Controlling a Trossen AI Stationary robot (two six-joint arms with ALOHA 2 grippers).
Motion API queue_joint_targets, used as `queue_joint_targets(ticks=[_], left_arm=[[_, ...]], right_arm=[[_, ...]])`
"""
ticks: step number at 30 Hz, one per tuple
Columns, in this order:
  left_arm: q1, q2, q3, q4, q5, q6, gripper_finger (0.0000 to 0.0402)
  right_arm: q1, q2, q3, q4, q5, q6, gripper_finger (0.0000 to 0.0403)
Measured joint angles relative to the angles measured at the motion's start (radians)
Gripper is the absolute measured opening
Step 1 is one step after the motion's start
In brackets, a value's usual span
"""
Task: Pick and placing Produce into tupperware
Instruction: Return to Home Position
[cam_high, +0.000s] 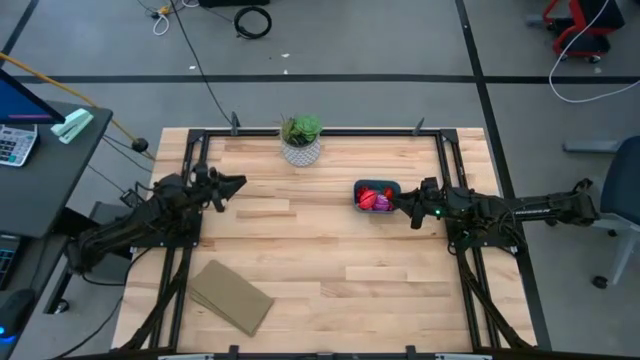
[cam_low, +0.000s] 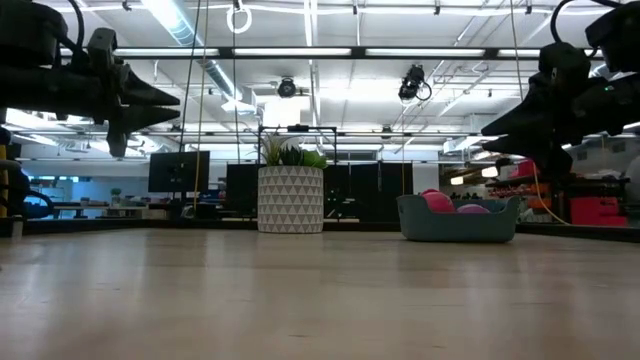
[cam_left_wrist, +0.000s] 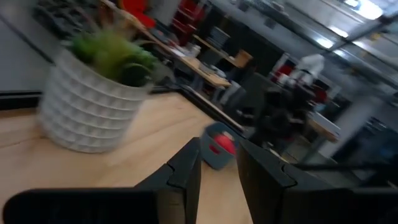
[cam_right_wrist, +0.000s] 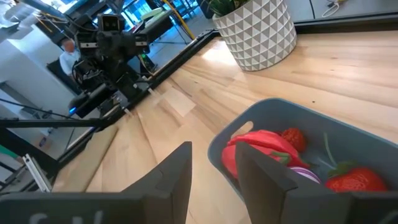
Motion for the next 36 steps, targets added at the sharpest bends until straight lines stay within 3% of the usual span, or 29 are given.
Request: queue_joint_targets(ticks=[6,15,21,36], left_arm=[[-0.16,-0.001,-0.001,0.007,0.004,0.0,0.0107],[-0.344,-0.001,-0.001,0.01,0.004,0.0,0.0107],[-0.387,-0.016,-0.001,0.007,0.003,0.0,0.0107],[-0.394,-0.032,-0.001,0.016,0.002,0.001,0.0107]], right_arm=[[0.0,-0.005,0.001,-0.001,0.0,-0.001,0.013],[0.0,-0.17,-0.006,-0.035,0.0,-0.001,0.0129],[0.0,-0.234,-0.006,-0.038,0.001,-0.002,0.0129],[0.0,-0.237,-0.007,-0.062,0.0,-0.002,0.0129]])
